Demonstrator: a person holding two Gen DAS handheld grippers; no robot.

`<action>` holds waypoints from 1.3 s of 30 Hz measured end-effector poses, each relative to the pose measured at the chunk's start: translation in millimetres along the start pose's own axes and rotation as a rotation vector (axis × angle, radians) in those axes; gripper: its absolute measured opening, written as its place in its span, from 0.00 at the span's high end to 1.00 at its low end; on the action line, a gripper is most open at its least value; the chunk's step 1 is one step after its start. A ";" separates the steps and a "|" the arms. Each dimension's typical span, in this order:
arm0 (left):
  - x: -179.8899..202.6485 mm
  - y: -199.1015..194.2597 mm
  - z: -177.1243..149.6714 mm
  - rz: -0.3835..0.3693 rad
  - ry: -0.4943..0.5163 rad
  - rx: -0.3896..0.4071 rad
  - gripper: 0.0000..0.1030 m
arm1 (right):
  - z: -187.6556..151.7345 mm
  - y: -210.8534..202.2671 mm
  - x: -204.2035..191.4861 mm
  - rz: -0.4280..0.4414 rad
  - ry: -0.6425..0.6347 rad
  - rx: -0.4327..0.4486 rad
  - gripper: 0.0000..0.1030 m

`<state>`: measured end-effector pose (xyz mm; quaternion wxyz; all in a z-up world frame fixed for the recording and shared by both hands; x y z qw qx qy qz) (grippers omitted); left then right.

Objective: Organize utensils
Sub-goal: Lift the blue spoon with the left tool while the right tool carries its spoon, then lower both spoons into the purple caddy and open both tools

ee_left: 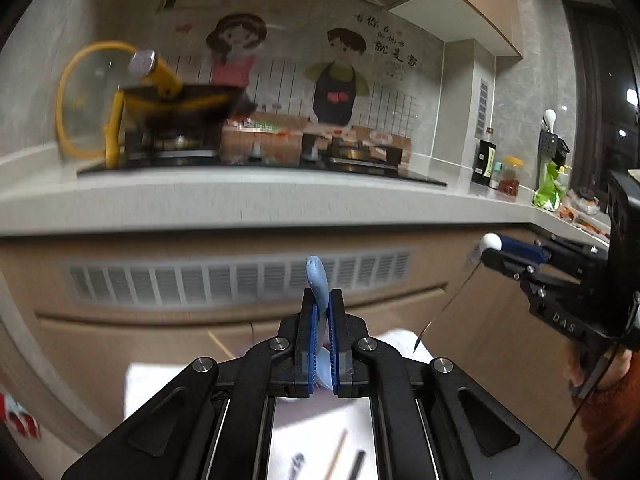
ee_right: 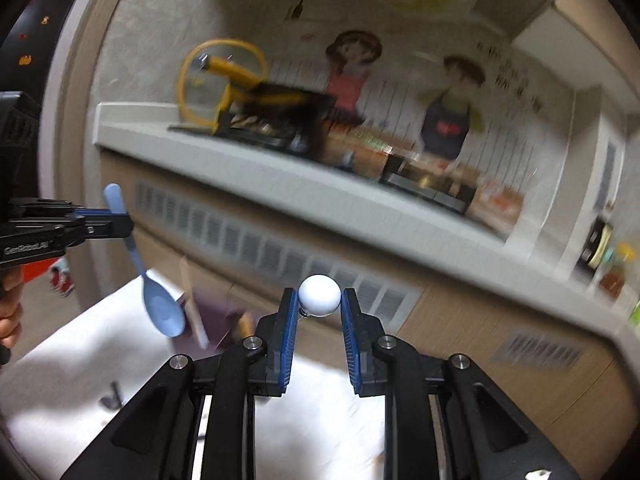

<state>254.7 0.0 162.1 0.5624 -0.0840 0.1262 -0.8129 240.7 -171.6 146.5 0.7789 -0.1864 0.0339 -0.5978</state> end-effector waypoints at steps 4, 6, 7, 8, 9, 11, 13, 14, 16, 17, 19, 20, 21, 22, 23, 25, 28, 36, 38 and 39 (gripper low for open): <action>-14.8 20.4 4.4 0.012 0.003 -0.013 0.95 | 21.8 19.6 0.3 -0.040 -0.027 0.010 0.80; -20.4 34.4 -1.0 0.008 -0.014 -0.038 0.95 | 21.3 31.9 -1.0 -0.040 -0.020 -0.003 0.80; -23.5 43.2 -5.7 0.008 -0.020 -0.053 0.95 | 19.3 39.4 -1.9 -0.035 -0.011 -0.015 0.80; -25.8 50.5 -10.8 0.010 -0.025 -0.067 0.95 | 16.5 48.1 -3.6 -0.029 -0.004 -0.029 0.80; -28.8 57.2 -15.3 0.014 -0.029 -0.079 0.95 | 14.7 55.6 -5.0 -0.026 -0.002 -0.039 0.80; -33.8 70.3 -25.8 0.015 -0.039 -0.103 0.95 | 6.9 72.2 -10.7 -0.032 -0.012 -0.056 0.80; -35.6 81.3 -35.3 0.008 -0.051 -0.127 0.95 | -2.3 88.8 -15.3 -0.041 -0.021 -0.074 0.80; -37.1 87.1 -41.3 0.004 -0.056 -0.141 0.95 | -7.1 96.9 -18.0 -0.040 -0.026 -0.086 0.80; -39.0 97.1 -52.5 -0.003 -0.063 -0.165 0.95 | -16.7 111.3 -23.0 -0.039 -0.038 -0.113 0.80; -39.6 102.0 -58.4 -0.010 -0.065 -0.175 0.95 | -21.1 117.5 -25.7 -0.034 -0.041 -0.126 0.80; -38.8 110.0 -67.9 -0.015 -0.070 -0.190 0.95 | -30.9 132.0 -30.1 -0.020 -0.040 -0.157 0.80; -39.7 114.8 -73.2 -0.016 -0.072 -0.197 0.95 | -36.4 138.1 -32.3 -0.013 -0.040 -0.174 0.80; -40.1 119.4 -78.4 -0.019 -0.077 -0.205 0.95 | -43.5 145.2 -35.3 -0.006 -0.042 -0.194 0.80; -40.4 123.0 -82.5 -0.023 -0.082 -0.213 0.95 | -49.8 151.0 -37.9 -0.002 -0.043 -0.210 0.80; -40.6 127.7 -87.6 -0.031 -0.092 -0.226 0.95 | -57.5 157.6 -40.7 0.001 -0.045 -0.229 0.80; -41.4 134.5 -97.1 -0.042 -0.109 -0.245 0.95 | -70.1 167.9 -45.0 0.008 -0.047 -0.263 0.80; -46.5 142.9 -108.7 -0.049 -0.133 -0.268 0.95 | -84.6 179.6 -47.8 0.028 -0.028 -0.306 0.80; -57.1 142.4 -116.1 -0.060 -0.207 -0.271 0.95 | -96.2 189.1 -29.0 0.247 0.211 -0.381 0.80; -58.4 136.5 -112.4 -0.042 -0.203 -0.260 0.94 | -90.5 181.8 -20.1 0.240 0.238 -0.345 0.80; -59.7 132.7 -110.3 -0.037 -0.197 -0.252 0.94 | -87.4 175.9 -16.6 0.236 0.246 -0.324 0.79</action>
Point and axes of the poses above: each gripper's, at about its wrist camera, not at the fingertips, and y roughly the way its jaws point, x to its right, z to its top, the point moved 6 cm from there along y, roughly the way its jaws point, and after that the axes turned 9 degrees about y, right-handed, at the moved point
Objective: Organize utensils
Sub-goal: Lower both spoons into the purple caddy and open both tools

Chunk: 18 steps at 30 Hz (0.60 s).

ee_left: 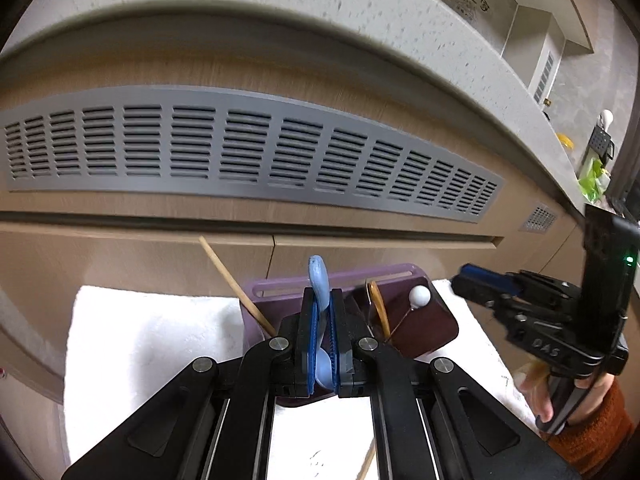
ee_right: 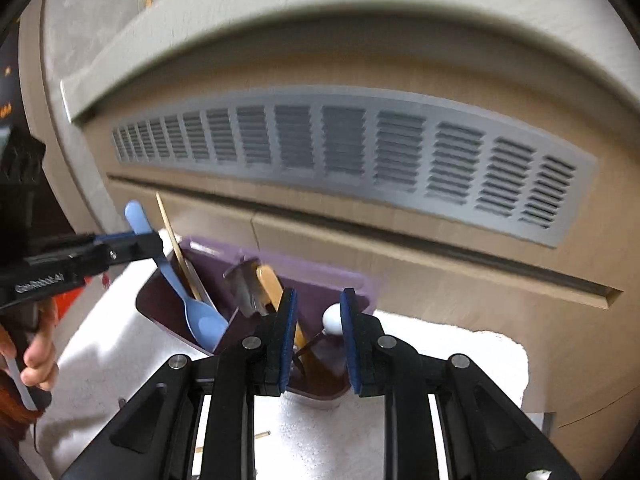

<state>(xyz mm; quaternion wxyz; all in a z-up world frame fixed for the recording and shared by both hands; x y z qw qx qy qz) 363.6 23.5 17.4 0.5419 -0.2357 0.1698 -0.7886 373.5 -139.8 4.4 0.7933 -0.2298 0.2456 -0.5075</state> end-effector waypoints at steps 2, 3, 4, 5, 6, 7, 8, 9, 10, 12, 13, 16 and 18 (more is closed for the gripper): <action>2.9 -9.3 2.9 0.003 0.015 0.022 0.94 | 1.3 -14.2 1.6 -0.019 -0.004 0.040 0.79; 5.8 -12.9 4.5 0.000 0.027 0.030 0.94 | 0.0 -22.3 1.4 -0.037 -0.015 0.061 0.79; 10.0 -15.6 6.2 -0.008 0.040 0.033 0.94 | 1.2 -26.1 1.9 -0.052 -0.025 0.075 0.79; 14.4 -16.5 6.8 -0.008 0.058 0.027 0.93 | -1.4 -33.4 1.4 -0.075 -0.039 0.094 0.79; 18.1 -15.1 6.0 0.004 0.078 0.013 0.93 | -4.9 -39.8 0.8 -0.096 -0.050 0.110 0.79; 20.4 -12.9 5.6 0.021 0.091 0.001 0.93 | -8.0 -46.8 -3.7 -0.109 -0.058 0.117 0.79; 21.9 -9.3 3.9 0.041 0.103 -0.012 0.93 | -12.5 -50.7 -5.6 -0.122 -0.067 0.121 0.79; 21.9 -6.9 1.8 0.059 0.107 -0.016 0.93 | -16.3 -53.4 -7.3 -0.128 -0.073 0.121 0.79; 21.4 -5.6 -0.1 0.068 0.104 -0.015 0.93 | -21.1 -55.5 -8.9 -0.129 -0.079 0.118 0.79; 19.7 -4.6 -4.6 0.046 0.081 -0.017 0.92 | -30.1 -57.7 -12.3 -0.120 -0.085 0.111 0.79; 17.8 -6.7 -6.3 0.041 0.063 -0.009 0.92 | -35.0 -61.3 -11.6 -0.117 -0.086 0.109 0.79; 14.7 -20.3 -5.8 0.065 0.044 0.051 0.92 | -48.3 -62.2 -12.5 -0.118 -0.079 0.114 0.79; 14.3 -34.7 1.9 0.096 0.050 0.110 0.92 | -56.5 -61.3 -10.6 -0.132 -0.076 0.113 0.79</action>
Point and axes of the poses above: each gripper's, at about its wrist camera, not at the fingertips, and y roughly the way its jaws point, x to its right, z to its top, the point moved 6 cm from there along y, roughly the way its jaws point, and after that the axes turned 9 degrees about y, right-handed, at the moved point
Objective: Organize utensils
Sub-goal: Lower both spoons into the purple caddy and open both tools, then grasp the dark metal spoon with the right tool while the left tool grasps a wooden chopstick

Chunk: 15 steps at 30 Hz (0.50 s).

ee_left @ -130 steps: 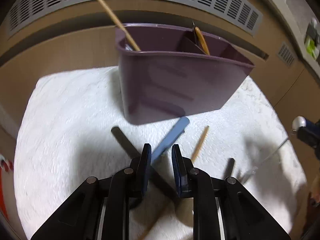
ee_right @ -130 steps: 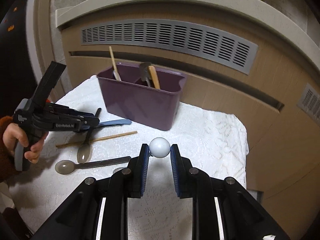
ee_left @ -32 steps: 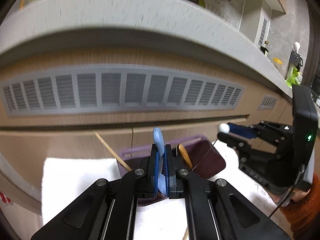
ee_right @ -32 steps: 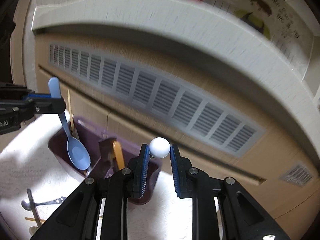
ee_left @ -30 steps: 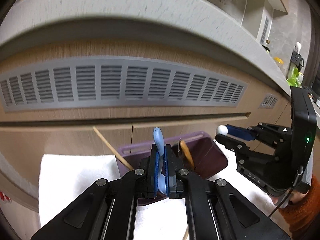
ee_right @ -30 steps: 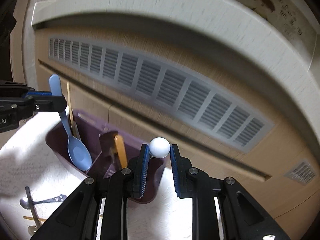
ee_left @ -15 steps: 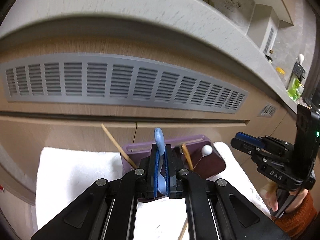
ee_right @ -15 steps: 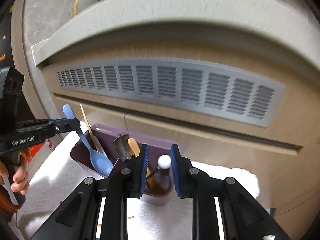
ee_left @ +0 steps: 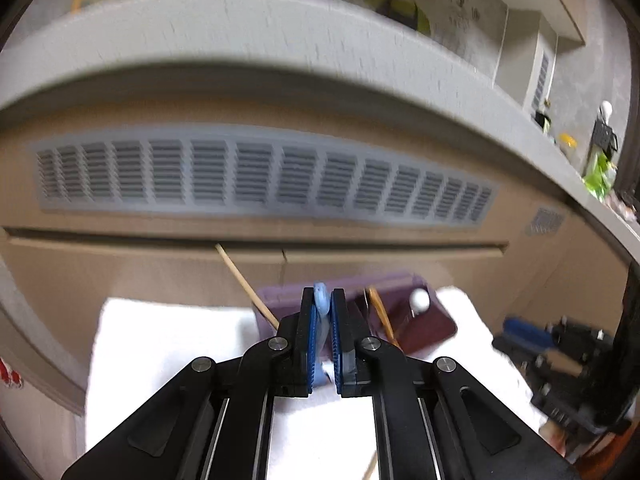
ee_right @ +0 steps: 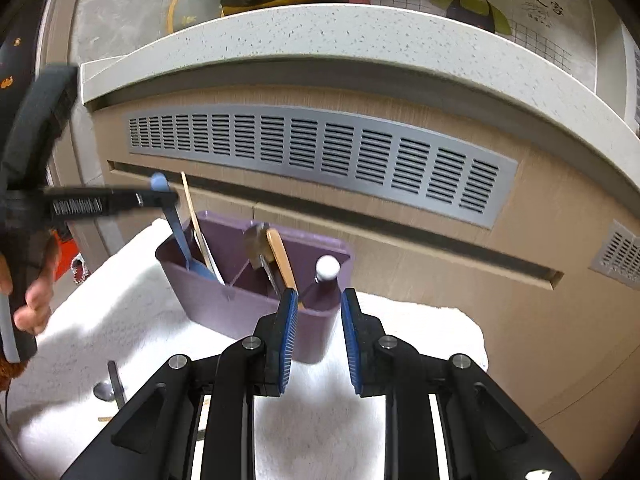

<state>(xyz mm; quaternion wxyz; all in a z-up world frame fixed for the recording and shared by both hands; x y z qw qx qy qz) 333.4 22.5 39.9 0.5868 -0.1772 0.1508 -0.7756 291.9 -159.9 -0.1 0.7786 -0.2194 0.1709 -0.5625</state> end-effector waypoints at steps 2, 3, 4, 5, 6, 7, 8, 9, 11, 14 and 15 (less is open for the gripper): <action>0.2 -10.1 10.1 -0.007 0.010 0.030 0.92 | -6.7 4.3 -4.2 -0.011 0.001 -0.004 0.79; 0.4 -13.6 14.8 -0.006 0.013 0.036 0.92 | -9.0 4.5 -3.6 -0.015 0.003 -0.007 0.79; 0.5 -17.5 19.4 -0.007 0.015 0.046 0.92 | -10.3 5.5 -1.5 -0.015 0.007 -0.009 0.79; 2.3 -20.4 23.6 -0.015 0.020 0.058 0.92 | -10.9 4.9 -0.9 -0.012 0.012 -0.011 0.79; 3.5 -23.0 25.5 -0.021 0.026 0.065 0.92 | -11.2 4.4 -0.4 -0.009 0.017 -0.012 0.79; 4.0 -25.7 25.6 -0.021 0.030 0.067 0.92 | -11.6 3.5 -0.6 -0.006 0.022 -0.013 0.79; 4.1 -28.2 24.2 -0.019 0.028 0.068 0.92 | -12.1 2.1 -1.1 -0.005 0.024 -0.014 0.79; 3.3 -30.5 21.3 -0.016 0.025 0.068 0.92 | -13.1 0.7 -1.8 -0.005 0.025 -0.013 0.79; 2.6 -34.5 11.7 -0.022 0.021 0.059 0.92 | -16.1 -1.4 -2.5 -0.004 0.026 -0.018 0.79; 0.5 -39.2 -13.5 -0.031 0.007 0.018 0.92 | -22.8 -4.4 -4.8 0.001 0.026 -0.035 0.79; 1.3 -38.8 -24.0 -0.029 0.008 -0.001 0.92 | -27.7 -5.0 -6.0 0.005 0.027 -0.046 0.79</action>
Point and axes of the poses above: each gripper's, at about its wrist camera, not at the fingertips, and y roughly the way its jaws point, x to its right, z to its top, the point moved 6 cm from there along y, roughly the way its jaws point, and after that the axes turned 9 degrees about y, right-handed, at the moved point
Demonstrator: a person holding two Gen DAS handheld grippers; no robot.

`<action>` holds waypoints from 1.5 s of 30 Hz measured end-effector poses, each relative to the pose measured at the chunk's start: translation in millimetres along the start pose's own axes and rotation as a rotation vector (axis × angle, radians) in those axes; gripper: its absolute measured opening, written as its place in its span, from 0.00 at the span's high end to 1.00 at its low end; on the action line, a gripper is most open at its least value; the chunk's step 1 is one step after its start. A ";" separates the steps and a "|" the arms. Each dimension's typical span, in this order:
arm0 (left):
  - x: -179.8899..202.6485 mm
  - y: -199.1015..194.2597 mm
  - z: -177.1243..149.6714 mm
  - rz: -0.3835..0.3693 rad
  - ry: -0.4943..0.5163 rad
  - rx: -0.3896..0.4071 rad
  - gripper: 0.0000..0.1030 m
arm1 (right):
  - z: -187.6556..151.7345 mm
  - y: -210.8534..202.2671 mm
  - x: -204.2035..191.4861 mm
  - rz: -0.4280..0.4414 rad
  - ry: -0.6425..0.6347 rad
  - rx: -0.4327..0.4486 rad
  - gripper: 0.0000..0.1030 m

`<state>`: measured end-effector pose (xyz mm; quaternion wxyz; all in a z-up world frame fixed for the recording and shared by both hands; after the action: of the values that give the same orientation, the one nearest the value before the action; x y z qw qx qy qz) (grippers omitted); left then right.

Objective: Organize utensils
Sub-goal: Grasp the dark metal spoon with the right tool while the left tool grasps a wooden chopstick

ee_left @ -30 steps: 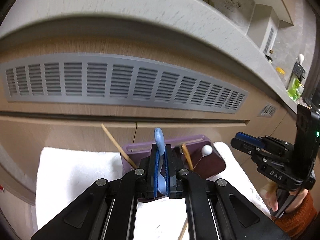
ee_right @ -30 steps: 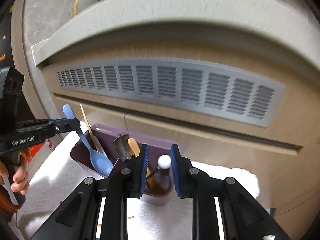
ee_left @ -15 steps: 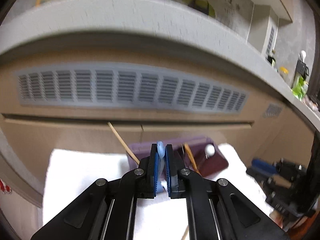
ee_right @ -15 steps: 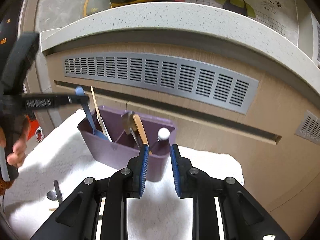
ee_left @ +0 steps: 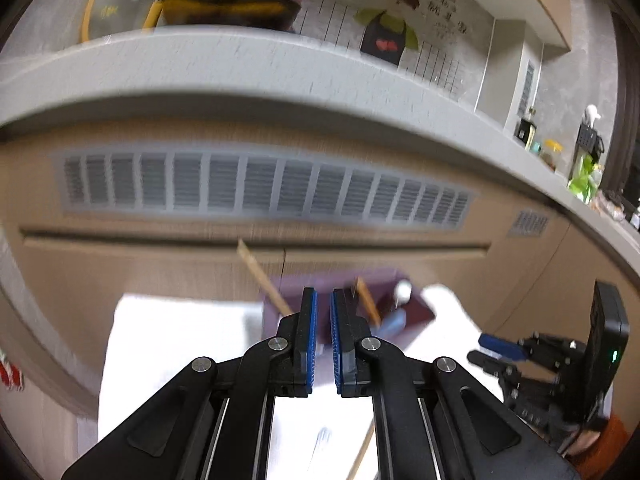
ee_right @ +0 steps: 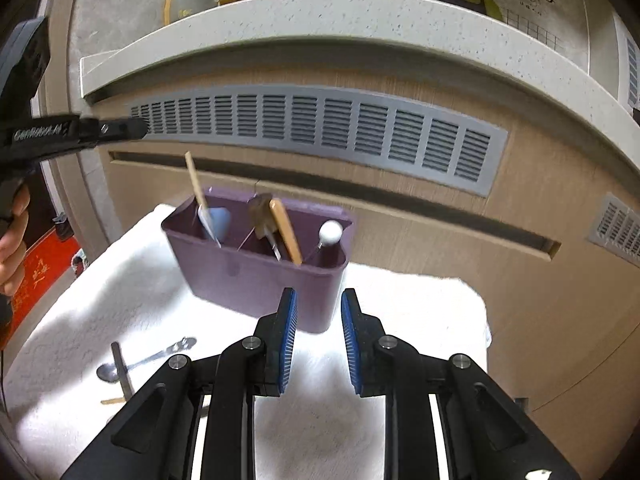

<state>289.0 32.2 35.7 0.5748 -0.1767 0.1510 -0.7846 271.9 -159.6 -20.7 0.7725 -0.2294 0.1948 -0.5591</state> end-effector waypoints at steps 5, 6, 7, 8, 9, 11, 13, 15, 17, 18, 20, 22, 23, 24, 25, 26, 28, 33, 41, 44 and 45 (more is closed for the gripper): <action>-0.1 9.8 -71.9 -0.009 -0.006 -0.160 0.92 | -33.6 10.8 -11.2 0.019 0.002 -0.113 0.79; -2.2 10.7 -86.0 -0.010 -0.019 -0.188 0.92 | -39.3 13.1 -13.9 0.020 -0.002 -0.134 0.79; -3.6 10.4 -96.4 -0.007 -0.029 -0.206 0.92 | -46.5 15.1 -18.6 0.025 -0.012 -0.159 0.79; -6.0 9.1 -109.7 -0.003 -0.040 -0.224 0.92 | -52.2 15.7 -23.8 0.035 -0.022 -0.178 0.79; -8.8 7.0 -118.9 0.005 -0.047 -0.237 0.92 | -56.2 15.8 -28.3 0.045 -0.030 -0.192 0.79; -13.8 2.6 -133.8 0.038 -0.058 -0.270 0.92 | -68.4 15.0 -42.3 0.100 -0.056 -0.228 0.79; -20.6 -4.2 -144.2 0.068 -0.081 -0.291 0.92 | -78.3 13.3 -61.1 0.201 -0.085 -0.275 0.79; -27.4 -11.3 -152.3 0.083 -0.115 -0.299 0.92 | -87.6 11.1 -85.1 0.326 -0.121 -0.330 0.79; -36.2 -17.4 -156.4 0.086 -0.151 -0.300 0.92 | -94.9 11.1 -103.2 0.391 -0.156 -0.366 0.79; -38.7 -18.2 -157.4 0.091 -0.160 -0.300 0.92 | -97.3 12.9 -112.6 0.411 -0.178 -0.383 0.79; -44.0 -21.3 -159.7 0.099 -0.173 -0.297 0.92 | -101.7 18.4 -127.4 0.423 -0.224 -0.408 0.79; -45.8 -24.9 -162.7 0.101 -0.175 -0.297 0.92 | -104.7 25.8 -139.2 0.420 -0.265 -0.419 0.79; -47.3 -28.0 -164.0 0.101 -0.172 -0.299 0.92 | -106.0 31.2 -143.6 0.421 -0.277 -0.428 0.79; -47.3 -30.0 -165.2 0.101 -0.170 -0.301 0.92 | -105.9 35.5 -147.6 0.422 -0.281 -0.437 0.79; -46.0 -31.3 -166.6 0.099 -0.165 -0.304 0.92 | -106.6 40.6 -150.8 0.420 -0.283 -0.446 0.79; -44.9 -31.4 -167.2 0.098 -0.160 -0.307 0.92 | -105.7 44.6 -153.5 0.418 -0.287 -0.443 0.79; -42.1 -32.1 -168.9 0.096 -0.151 -0.313 0.92 | -102.2 50.9 -157.0 0.403 -0.301 -0.437 0.79; -35.1 -30.9 -170.7 0.083 -0.138 -0.329 0.92 | -102.5 60.4 -165.0 0.370 -0.352 -0.439 0.79; -19.9 -28.2 -166.4 0.058 -0.107 -0.337 0.92 | -101.2 48.3 -135.1 0.343 -0.269 -0.429 0.89; -13.8 -26.4 -164.2 0.049 -0.096 -0.340 0.92 | -97.9 43.6 -107.2 0.308 -0.201 -0.413 0.89; -11.2 -25.8 -163.5 0.045 -0.092 -0.339 0.92 | -96.9 41.1 -95.9 0.293 -0.178 -0.408 0.89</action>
<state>196.4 56.1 -99.9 0.5606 -0.3036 0.2587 -0.7257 221.1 -70.4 -119.3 0.7971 -0.3981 0.2661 -0.3680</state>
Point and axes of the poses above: each gripper's, at about its wrist camera, not at the fingertips, and y roughly the way its jaws point, x to its right, z to its top, the point moved 6 cm from there along y, roughly the way its jaws point, and after that the axes turned 9 degrees about y, right-handed, at the moved point
